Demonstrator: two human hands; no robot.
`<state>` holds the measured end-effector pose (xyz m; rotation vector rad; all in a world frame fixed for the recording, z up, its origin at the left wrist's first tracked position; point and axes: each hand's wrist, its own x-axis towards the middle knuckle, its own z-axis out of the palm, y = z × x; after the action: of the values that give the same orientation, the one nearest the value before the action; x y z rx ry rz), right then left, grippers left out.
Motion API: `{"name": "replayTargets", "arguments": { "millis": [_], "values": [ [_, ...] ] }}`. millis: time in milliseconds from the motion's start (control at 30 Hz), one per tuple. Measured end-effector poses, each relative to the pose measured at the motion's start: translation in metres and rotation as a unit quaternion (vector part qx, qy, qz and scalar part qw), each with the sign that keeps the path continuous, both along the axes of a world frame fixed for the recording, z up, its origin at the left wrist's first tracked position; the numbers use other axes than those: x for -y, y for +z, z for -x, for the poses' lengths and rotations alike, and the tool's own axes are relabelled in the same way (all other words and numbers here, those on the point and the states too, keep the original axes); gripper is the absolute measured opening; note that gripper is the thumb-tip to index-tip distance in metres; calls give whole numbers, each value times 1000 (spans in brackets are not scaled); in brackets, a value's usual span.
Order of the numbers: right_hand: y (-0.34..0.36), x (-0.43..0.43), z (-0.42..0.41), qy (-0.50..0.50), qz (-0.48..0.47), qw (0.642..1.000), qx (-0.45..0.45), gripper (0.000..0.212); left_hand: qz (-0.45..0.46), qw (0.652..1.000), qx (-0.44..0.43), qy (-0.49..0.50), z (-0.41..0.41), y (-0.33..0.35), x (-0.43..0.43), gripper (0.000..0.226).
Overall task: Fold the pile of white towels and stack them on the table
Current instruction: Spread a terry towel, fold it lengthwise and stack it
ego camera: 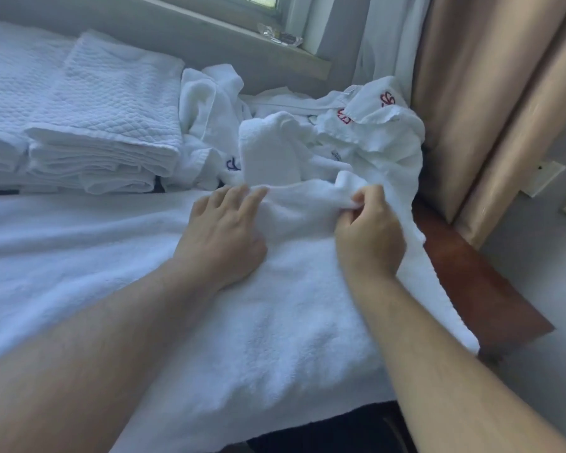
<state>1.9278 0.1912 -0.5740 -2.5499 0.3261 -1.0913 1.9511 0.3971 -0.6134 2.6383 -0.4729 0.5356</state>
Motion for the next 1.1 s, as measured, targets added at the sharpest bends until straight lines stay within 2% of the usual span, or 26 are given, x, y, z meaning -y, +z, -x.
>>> {"name": "replayTargets", "arguments": {
  "millis": [100, 167, 267, 367, 467, 500, 567, 667, 800, 900, 967, 1033, 1067, 1100],
  "values": [
    [-25, -4, 12, -7, 4, 979, -204, 24, -11, 999, -26, 15, -1, -2, -1, 80],
    [-27, 1, 14, -1, -16, 977, -211, 23, -27, 999, -42, 22, -2, -3, -1, 75],
    [-18, 7, 9, -4, -25, 984, -178, 11, -42, 998, -44, 17, -3, -5, -1, 59],
    [5, 6, -16, -37, -68, 972, -221, 47, -52, 996, -76, 4, -3, -4, -2, 56],
    [23, -1, -43, -45, -125, 918, -375, 69, -84, 988, -127, -10, -6, -2, -3, 61],
    [26, -2, -51, -34, -127, 900, -416, 67, -105, 983, -149, -14, -7, -1, -3, 64],
    [31, -3, -64, 3, -126, 872, -472, 42, -137, 973, -185, -19, -7, -1, -3, 68],
    [32, 0, -76, 18, -115, 856, -503, 12, -142, 969, -203, -18, -8, -2, -4, 69],
    [30, 12, -78, -33, -241, 846, -475, 11, -108, 976, -187, -15, -10, -2, -3, 63],
    [27, 19, -77, -41, -326, 855, -401, 10, -31, 992, -121, 6, -10, 0, -4, 59],
    [20, 22, -75, -8, -381, 877, -292, 21, -30, 996, -87, 19, -8, 0, -4, 60],
    [5, 28, -66, 49, -453, 883, -117, 27, -63, 996, -60, 26, -5, -1, -3, 68],
    [-2, 29, -56, 76, -503, 861, -27, 28, -72, 996, -48, 27, -4, 0, -1, 72],
    [-7, 31, -45, 109, -563, 818, 41, 29, -76, 996, -35, 29, -2, 1, 0, 77]
  ]
}}
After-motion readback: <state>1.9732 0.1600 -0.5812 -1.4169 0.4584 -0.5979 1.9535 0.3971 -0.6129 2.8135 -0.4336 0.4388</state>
